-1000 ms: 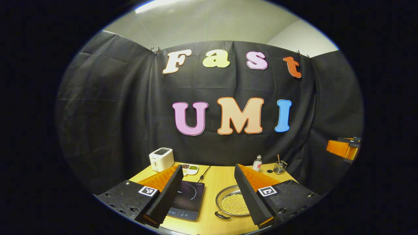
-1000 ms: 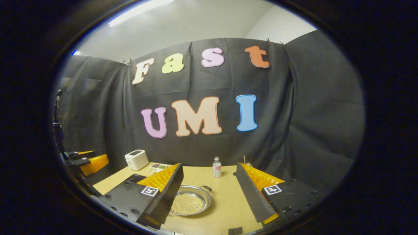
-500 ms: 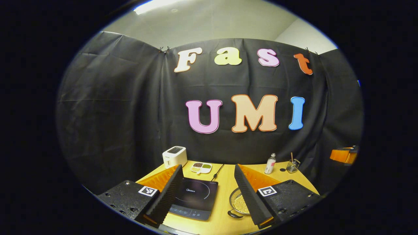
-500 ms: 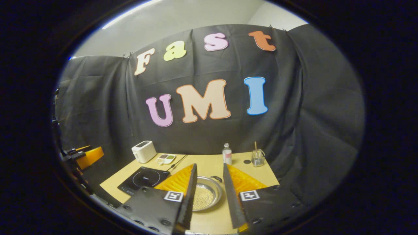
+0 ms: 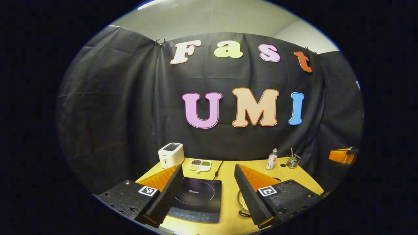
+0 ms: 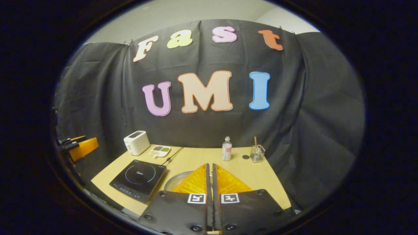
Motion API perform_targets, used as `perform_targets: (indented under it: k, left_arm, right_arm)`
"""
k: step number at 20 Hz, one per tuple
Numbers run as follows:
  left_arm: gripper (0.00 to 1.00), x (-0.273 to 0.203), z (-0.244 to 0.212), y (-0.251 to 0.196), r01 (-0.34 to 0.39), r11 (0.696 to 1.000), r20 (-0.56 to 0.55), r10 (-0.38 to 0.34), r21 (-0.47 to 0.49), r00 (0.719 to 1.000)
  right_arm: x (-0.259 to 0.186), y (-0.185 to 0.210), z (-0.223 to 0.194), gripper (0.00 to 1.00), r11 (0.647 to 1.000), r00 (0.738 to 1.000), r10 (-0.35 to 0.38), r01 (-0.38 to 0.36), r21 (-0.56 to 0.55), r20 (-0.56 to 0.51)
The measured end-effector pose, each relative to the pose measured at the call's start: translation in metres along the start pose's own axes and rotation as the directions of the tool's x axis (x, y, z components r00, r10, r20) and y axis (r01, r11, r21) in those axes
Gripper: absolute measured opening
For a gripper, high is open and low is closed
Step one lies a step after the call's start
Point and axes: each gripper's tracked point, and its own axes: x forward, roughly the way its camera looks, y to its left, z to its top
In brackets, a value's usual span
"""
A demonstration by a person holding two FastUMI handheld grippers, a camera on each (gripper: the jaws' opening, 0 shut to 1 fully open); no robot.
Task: First push the handle of the pot to place it horizontally, then grasp the pot with both hands and set it on the induction cooktop.
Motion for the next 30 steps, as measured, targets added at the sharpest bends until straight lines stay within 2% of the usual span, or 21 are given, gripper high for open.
perform_targets:
  k: [5,7,8,9,12,13,15,16,17,18,19,21,22,24,26,27,30]
  left_arm:
    - [0.99,0.017,-0.01,0.03,0.031,0.999,-0.017,-0.031,-0.011,0.999]
    - [0.99,0.023,-0.019,0.04,0.04,0.999,-0.033,-0.04,-0.008,0.999]
    - [0.93,0.025,-0.021,0.047,0.04,0.999,-0.039,-0.04,-0.003,0.998]
    - [0.93,0.027,-0.024,0.052,0.041,0.999,-0.042,-0.041,0.002,0.998]
    - [0.93,0.031,-0.029,0.065,0.057,0.998,-0.046,-0.057,0.001,0.997]
    - [0.96,0.032,-0.033,0.069,0.063,0.998,-0.053,-0.063,0.001,0.997]
    - [0.96,0.034,-0.039,0.078,0.07,0.998,-0.068,-0.07,0.007,0.995]
    - [0.93,0.034,-0.041,0.082,0.074,0.997,-0.073,-0.073,0.013,0.995]
    - [0.96,0.034,-0.044,0.085,0.079,0.997,-0.076,-0.077,0.018,0.994]
    - [0.93,0.034,-0.046,0.089,0.082,0.996,-0.081,-0.08,0.02,0.993]
    - [0.96,0.036,-0.049,0.092,0.084,0.996,-0.087,-0.082,0.019,0.993]
    - [0.96,0.037,-0.055,0.097,0.086,0.996,-0.102,-0.085,0.01,0.991]
    - [0.93,0.038,-0.058,0.099,0.085,0.996,-0.106,-0.084,0.004,0.991]
    - [0.94,0.038,-0.06,0.105,0.079,0.997,-0.11,-0.079,-0.004,0.991]
    - [0.96,0.037,-0.063,0.112,0.071,0.997,-0.113,-0.071,-0.006,0.991]
    - [0.93,0.037,-0.064,0.116,0.066,0.998,-0.115,-0.066,-0.004,0.991]
    - [0.93,0.035,-0.066,0.126,0.058,0.998,-0.121,-0.054,0.026,0.991]
  right_arm:
    - [0.011,0.037,-0.07,0.0,1.0,0.984,-0.005,0.004,-0.004,-0.176]
    - [0.014,0.051,-0.102,0.0,1.0,0.967,0.001,-0.006,-0.018,-0.255]
    - [0.014,0.059,-0.12,0.0,1.0,0.955,0.006,-0.013,-0.02,-0.297]
    - [0.015,0.067,-0.135,0.03,1.0,0.94,0.012,-0.019,-0.019,-0.34]
    - [0.015,0.078,-0.186,0.03,1.0,0.883,-0.003,-0.011,-0.027,-0.469]
    - [0.016,0.08,-0.198,0.03,1.0,0.864,-0.012,-0.002,-0.028,-0.503]
    - [0.017,0.087,-0.223,0.0,1.0,0.826,-0.018,0.006,-0.023,-0.563]
    - [0.016,0.089,-0.235,0.03,1.0,0.805,-0.022,0.008,-0.025,-0.594]
    - [0.017,0.088,-0.243,0.0,0.999,0.787,-0.032,0.016,-0.032,-0.617]
    - [0.018,0.087,-0.25,0.0,0.999,0.771,-0.043,0.025,-0.037,-0.636]
    - [0.019,0.09,-0.258,0.0,0.999,0.754,-0.046,0.029,-0.037,-0.655]
    - [0.025,0.091,-0.273,0.02,0.999,0.719,-0.047,0.032,-0.034,-0.693]
    - [0.029,0.091,-0.28,0.0,0.999,0.704,-0.047,0.031,-0.035,-0.709]
    - [0.034,0.095,-0.295,0.02,0.999,0.666,-0.036,0.02,-0.03,-0.745]
    - [0.042,0.096,-0.302,0.0,0.998,0.647,-0.044,0.002,-0.056,-0.761]
    - [0.046,0.095,-0.306,0.03,0.997,0.64,-0.058,-0.005,-0.079,-0.766]
    - [0.058,0.101,-0.314,0.0,0.996,0.624,-0.067,-0.01,-0.094,-0.779]
